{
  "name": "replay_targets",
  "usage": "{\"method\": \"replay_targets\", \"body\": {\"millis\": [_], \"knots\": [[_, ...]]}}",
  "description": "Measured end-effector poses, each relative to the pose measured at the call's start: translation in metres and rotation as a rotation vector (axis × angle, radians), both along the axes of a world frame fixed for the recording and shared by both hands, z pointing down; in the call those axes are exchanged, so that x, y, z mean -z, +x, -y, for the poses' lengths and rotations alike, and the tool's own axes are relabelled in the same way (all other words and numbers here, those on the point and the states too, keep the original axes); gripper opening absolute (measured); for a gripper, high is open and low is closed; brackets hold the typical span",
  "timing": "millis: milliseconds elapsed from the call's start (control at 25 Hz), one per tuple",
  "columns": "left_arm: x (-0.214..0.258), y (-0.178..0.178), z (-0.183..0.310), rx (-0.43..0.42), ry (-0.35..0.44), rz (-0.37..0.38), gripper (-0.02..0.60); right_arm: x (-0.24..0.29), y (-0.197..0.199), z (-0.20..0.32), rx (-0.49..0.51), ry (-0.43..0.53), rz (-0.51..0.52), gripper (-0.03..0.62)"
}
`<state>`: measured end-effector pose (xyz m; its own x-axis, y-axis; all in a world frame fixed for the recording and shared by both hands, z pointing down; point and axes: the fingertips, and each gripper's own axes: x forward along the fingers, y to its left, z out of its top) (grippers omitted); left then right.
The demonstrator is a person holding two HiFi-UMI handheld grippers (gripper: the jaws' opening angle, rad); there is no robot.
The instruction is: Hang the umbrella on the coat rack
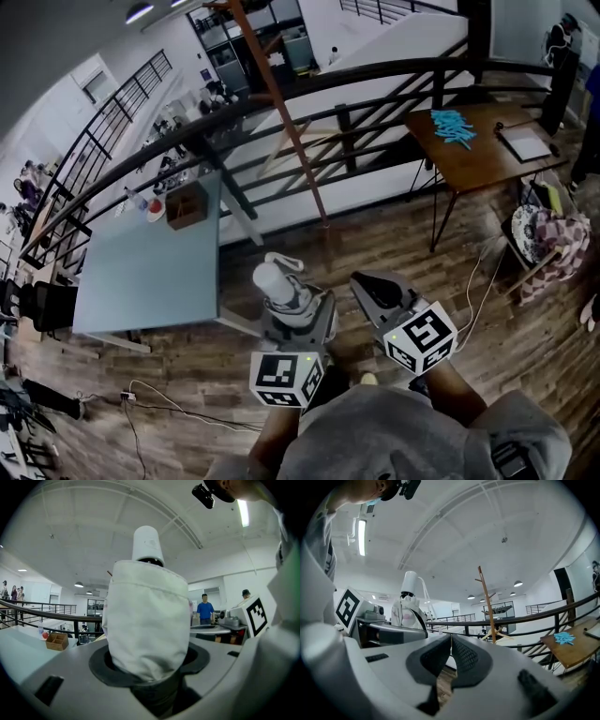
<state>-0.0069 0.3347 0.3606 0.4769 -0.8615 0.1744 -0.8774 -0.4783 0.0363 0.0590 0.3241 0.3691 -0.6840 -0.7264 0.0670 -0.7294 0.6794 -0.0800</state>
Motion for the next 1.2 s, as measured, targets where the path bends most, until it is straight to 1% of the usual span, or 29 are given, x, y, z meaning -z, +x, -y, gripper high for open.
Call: {"method": "replay_targets", "body": {"millis": [120, 240, 440, 560, 720, 960, 1200], "knots": [[0.002, 0.004, 0.001, -0.01, 0.015, 0.011, 0.265, 0.004, 0.003, 0.001, -0.001, 0.012, 0.023, 0.028], [0.001, 0.005, 0.006, -0.012, 0.025, 0.008, 0.265, 0.004, -0.001, 0.004, 0.001, 0.041, -0.005, 0.028], [-0.003, 0.005, 0.014, -0.021, 0.029, -0.004, 0.265, 0.003, -0.007, 0.012, 0.003, 0.05, -0.019, 0.028], [-0.003, -0.003, 0.023, -0.018, 0.031, -0.012, 0.265, 0.004, -0.013, 0.024, 0.0, 0.048, -0.023, 0.028], [-0.003, -0.018, 0.04, 0.005, 0.037, -0.024, 0.265, 0.004, -0.027, 0.039, 0.018, 0.058, -0.048, 0.028], [-0.001, -0.032, 0.072, 0.031, 0.045, -0.01, 0.265, 0.004, -0.037, 0.072, 0.016, 0.07, -0.039, 0.028], [-0.002, -0.045, 0.114, 0.05, 0.038, -0.009, 0.265, 0.006, -0.046, 0.117, 0.008, 0.069, -0.026, 0.028]]}}
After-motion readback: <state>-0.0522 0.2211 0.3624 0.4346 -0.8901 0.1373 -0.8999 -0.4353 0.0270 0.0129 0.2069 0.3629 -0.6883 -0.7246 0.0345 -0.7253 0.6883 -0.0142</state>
